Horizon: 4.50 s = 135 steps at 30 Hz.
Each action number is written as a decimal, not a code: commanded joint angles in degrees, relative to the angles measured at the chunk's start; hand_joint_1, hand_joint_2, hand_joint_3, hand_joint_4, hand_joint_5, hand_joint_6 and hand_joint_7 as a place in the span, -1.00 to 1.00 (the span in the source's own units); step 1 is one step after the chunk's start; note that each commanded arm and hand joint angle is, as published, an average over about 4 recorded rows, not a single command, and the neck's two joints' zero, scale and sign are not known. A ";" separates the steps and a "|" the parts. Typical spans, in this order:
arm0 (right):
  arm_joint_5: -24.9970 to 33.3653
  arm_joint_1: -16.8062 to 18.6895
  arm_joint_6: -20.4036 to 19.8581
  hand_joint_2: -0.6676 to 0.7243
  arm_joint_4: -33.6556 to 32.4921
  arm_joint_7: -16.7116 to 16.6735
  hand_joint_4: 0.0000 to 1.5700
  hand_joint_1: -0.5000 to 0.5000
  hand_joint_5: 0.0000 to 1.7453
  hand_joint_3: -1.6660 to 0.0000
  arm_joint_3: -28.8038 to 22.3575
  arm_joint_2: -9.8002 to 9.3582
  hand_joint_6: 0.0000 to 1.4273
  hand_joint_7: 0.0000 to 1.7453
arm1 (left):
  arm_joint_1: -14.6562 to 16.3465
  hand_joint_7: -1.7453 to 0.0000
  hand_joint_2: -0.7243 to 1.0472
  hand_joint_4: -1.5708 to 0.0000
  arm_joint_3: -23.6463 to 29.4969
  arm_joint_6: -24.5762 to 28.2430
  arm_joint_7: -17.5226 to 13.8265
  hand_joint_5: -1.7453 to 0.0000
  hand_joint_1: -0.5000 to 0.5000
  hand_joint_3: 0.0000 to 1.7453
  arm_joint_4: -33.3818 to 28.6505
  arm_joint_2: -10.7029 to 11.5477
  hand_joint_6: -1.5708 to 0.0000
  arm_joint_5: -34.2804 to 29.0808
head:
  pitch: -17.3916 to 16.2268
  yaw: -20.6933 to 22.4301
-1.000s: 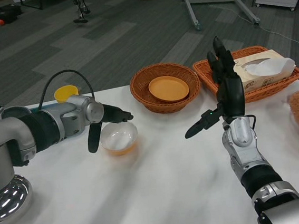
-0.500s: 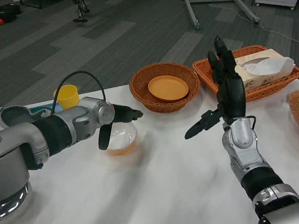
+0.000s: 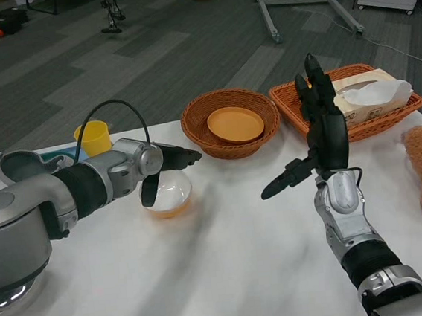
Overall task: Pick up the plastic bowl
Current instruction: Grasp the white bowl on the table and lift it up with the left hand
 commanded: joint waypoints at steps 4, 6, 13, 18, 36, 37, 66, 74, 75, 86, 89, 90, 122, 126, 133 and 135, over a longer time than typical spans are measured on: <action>0.48 0.78 -0.71 0.64 -0.37 -0.16 -1.00 -0.92 -1.00 1.00 0.24 -0.12 -1.00 -1.00 | 0.30 0.92 0.50 1.00 -1.88 -1.52 1.39 1.00 1.00 -0.90 3.00 -0.83 1.00 -1.90 | -0.15 0.29; 0.48 0.78 -0.71 0.64 -0.37 -0.16 -1.00 -0.92 -1.00 1.00 0.28 -0.12 -1.00 -1.00 | 0.44 0.92 0.50 1.00 -2.28 -1.96 1.57 1.00 1.00 -0.90 3.79 -1.05 1.00 -2.52 | -0.17 0.29; 0.50 1.04 -0.71 0.64 -0.59 -0.16 -1.00 -0.92 -1.00 1.00 0.28 -0.12 -1.00 -1.00 | 1.14 0.96 0.50 1.00 -3.24 -2.26 1.74 1.00 0.99 -0.90 5.37 -1.40 1.00 -4.32 | -0.43 0.49; 0.48 1.04 -0.71 0.64 -0.63 -0.16 -1.00 -0.92 -1.00 1.00 0.28 -0.12 -1.00 -1.00 | 1.34 1.00 0.50 1.00 -4.41 -2.48 1.94 1.00 0.93 -0.90 6.36 -1.60 1.00 -6.23 | -0.33 0.58; 0.54 1.04 -0.71 0.64 -0.55 -0.16 -1.00 -0.92 -1.00 1.00 0.32 -0.12 -1.00 -1.00 | 2.30 0.98 0.50 1.00 -6.61 -4.33 3.89 1.00 0.79 -0.90 10.14 -2.56 1.00 -8.73 | 0.50 1.29; 0.56 1.04 -0.71 0.64 -0.55 -0.16 -1.00 -0.92 -1.00 1.00 0.32 -0.12 -1.00 -1.00 | 2.32 1.00 0.50 1.00 -6.58 -4.55 4.07 1.00 0.77 -0.90 10.25 -2.63 1.00 -8.71 | 0.65 1.36; 0.56 1.04 -0.71 0.64 -0.11 -0.16 -1.00 -0.92 -1.00 1.00 0.65 -0.12 -1.00 -1.00 | 2.96 0.94 0.50 1.00 -1.35 -5.63 7.21 1.00 0.58 -0.90 13.98 -4.36 1.00 -6.19 | 1.62 2.79; 0.65 0.96 -0.71 0.64 0.46 -0.16 -1.00 -0.92 -1.00 1.00 1.12 0.03 -1.00 -1.00 | 2.96 0.98 0.50 1.00 -4.26 -7.29 10.02 1.00 0.41 -0.90 18.22 -5.00 1.00 -8.05 | 1.74 3.54; 0.65 0.96 -0.71 0.64 0.55 -0.16 -1.00 -0.92 -1.00 1.00 1.16 0.06 -1.00 -1.00 | 2.94 1.00 0.50 1.00 -4.52 -7.49 10.31 1.00 0.39 -0.90 18.51 -5.09 1.00 -8.23 | 1.81 3.64; 0.72 0.54 -0.71 0.64 1.54 -0.16 -1.00 -0.92 -1.00 1.00 1.42 0.23 -1.00 -1.00 | 2.72 0.92 0.50 1.00 -8.74 -8.85 11.67 1.00 0.31 -0.90 20.31 -5.62 1.00 -10.60 | 2.78 4.46; 0.81 0.52 -0.71 0.64 1.69 -0.16 -1.00 -0.92 -1.00 1.00 1.53 0.23 -1.00 -1.00 | 2.68 0.92 0.50 1.00 -10.17 -8.94 11.67 1.00 0.27 -0.90 20.33 -5.77 1.00 -11.37 | 2.92 4.45; 0.87 0.52 -0.71 0.64 1.72 -0.16 -1.00 -0.92 -1.00 1.00 1.60 0.23 -1.00 -1.00 | 2.65 0.92 0.50 1.00 -10.69 -8.94 11.67 1.00 0.26 -0.90 20.35 -5.81 1.00 -11.70 | 2.88 4.46; 1.27 0.52 -0.71 0.64 1.74 -0.16 -1.00 -0.92 -1.00 1.00 2.13 0.14 -1.00 -1.00 | 2.90 0.32 0.48 1.00 -13.79 -8.99 12.68 0.21 0.28 -0.98 20.62 -6.06 0.33 -13.63 | 1.46 5.34; 1.36 0.52 -0.71 0.64 1.69 -0.16 -1.00 -0.92 -1.00 1.00 2.13 0.14 -1.00 -1.00 | 2.94 0.08 0.30 0.98 -13.75 -9.03 13.17 -0.53 0.49 -1.00 20.57 -6.10 -0.17 -13.81 | 1.36 5.34; 1.53 0.58 -0.73 0.64 1.67 -0.16 -1.00 -0.92 -1.00 1.00 2.13 0.08 -1.00 -1.00 | 3.47 -0.36 0.30 -0.15 -13.37 -8.94 14.24 -1.00 0.83 -1.00 20.64 -6.14 -0.73 -19.13 | 1.31 5.37; 1.60 0.60 -0.71 0.64 1.65 -0.16 -1.00 -0.92 -1.00 1.00 2.13 0.06 -1.00 -1.00 | 3.78 -0.42 0.30 -0.40 -12.82 -8.94 14.29 -1.00 0.91 -1.00 20.64 -6.14 -0.78 -20.40 | 1.29 5.43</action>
